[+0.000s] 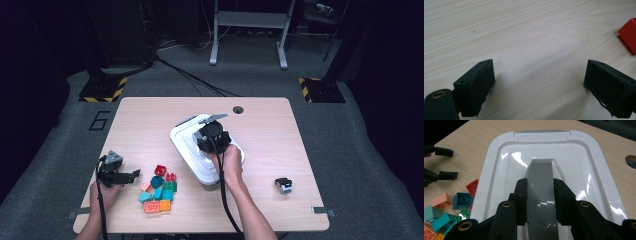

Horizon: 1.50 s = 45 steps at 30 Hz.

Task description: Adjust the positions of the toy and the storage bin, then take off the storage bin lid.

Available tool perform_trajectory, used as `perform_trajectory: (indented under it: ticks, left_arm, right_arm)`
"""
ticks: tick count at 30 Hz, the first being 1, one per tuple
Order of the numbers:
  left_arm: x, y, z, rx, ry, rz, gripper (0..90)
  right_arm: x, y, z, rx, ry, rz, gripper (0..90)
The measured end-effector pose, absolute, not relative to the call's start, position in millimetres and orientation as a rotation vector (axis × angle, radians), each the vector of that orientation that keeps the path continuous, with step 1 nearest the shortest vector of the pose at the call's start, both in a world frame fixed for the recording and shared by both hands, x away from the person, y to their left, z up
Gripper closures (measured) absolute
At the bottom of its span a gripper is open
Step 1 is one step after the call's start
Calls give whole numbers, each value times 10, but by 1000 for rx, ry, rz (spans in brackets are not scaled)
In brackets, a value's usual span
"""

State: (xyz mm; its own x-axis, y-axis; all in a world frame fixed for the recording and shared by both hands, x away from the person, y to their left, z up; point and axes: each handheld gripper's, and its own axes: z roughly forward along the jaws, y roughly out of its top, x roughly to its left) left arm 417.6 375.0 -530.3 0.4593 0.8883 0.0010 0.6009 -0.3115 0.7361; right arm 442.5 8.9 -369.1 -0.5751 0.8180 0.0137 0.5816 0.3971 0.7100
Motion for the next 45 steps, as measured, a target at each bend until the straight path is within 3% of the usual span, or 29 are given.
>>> perform_trajectory:
  ticks: [23, 45]
  left_arm:
    - [4174, 3748, -5301, 2034, 1239, 544, 96]
    - [4174, 3749, -5300, 2035, 1240, 542, 96]
  right_arm:
    - [4327, 42, -3466, 1113, 2275, 963, 673]
    - [4397, -469, -3243, 1183, 2169, 996, 671]
